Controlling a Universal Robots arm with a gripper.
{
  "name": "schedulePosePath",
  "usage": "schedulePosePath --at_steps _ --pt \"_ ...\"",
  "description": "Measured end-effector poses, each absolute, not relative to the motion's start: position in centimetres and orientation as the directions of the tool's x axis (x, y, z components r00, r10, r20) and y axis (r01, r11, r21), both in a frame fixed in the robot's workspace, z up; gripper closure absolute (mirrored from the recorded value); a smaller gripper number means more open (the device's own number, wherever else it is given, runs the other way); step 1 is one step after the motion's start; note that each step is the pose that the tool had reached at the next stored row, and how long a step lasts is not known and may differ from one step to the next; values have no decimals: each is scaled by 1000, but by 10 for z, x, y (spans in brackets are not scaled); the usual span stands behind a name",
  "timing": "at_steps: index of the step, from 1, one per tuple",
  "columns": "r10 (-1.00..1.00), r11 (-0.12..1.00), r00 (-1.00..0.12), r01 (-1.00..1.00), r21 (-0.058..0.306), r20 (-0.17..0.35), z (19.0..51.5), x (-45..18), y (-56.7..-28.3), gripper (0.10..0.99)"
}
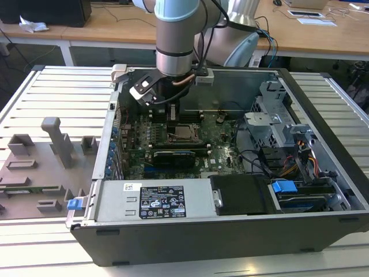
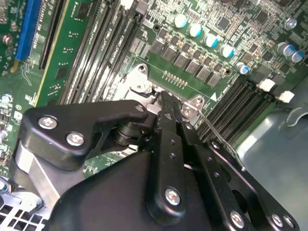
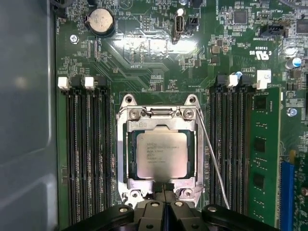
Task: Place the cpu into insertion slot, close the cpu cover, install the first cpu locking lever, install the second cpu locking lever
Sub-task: 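Close the cpu cover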
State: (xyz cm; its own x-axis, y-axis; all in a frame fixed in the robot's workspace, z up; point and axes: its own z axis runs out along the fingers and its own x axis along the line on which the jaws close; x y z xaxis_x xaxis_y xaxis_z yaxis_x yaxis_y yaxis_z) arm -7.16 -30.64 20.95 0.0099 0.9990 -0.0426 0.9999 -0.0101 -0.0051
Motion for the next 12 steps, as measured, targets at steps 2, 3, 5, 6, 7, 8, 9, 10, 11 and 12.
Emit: schedulePosePath --at_steps 2,3,5,6,7,8,9,10,11,12 --pt "999 -10 10 1000 -5 -41 210 -68 -306 980" --pt "999 -10 10 1000 -6 -40 210 -66 -306 980" --pt "999 -10 10 1000 -7 -40 210 -61 -306 980" --pt "999 -10 10 1000 -8 -40 210 -58 -306 980" --pt "999 -10 10 1000 -9 -40 210 -55 -306 980" --pt "999 -10 10 1000 -10 -40 210 -52 -306 980" --pt "999 -10 10 1000 -11 -40 210 -49 -306 980" --pt "999 -10 10 1000 -11 -41 210 -47 -306 980" --pt "999 -10 10 1000 -11 -41 210 -47 -306 980" --pt "999 -10 10 1000 -11 -42 211 -47 -306 980"
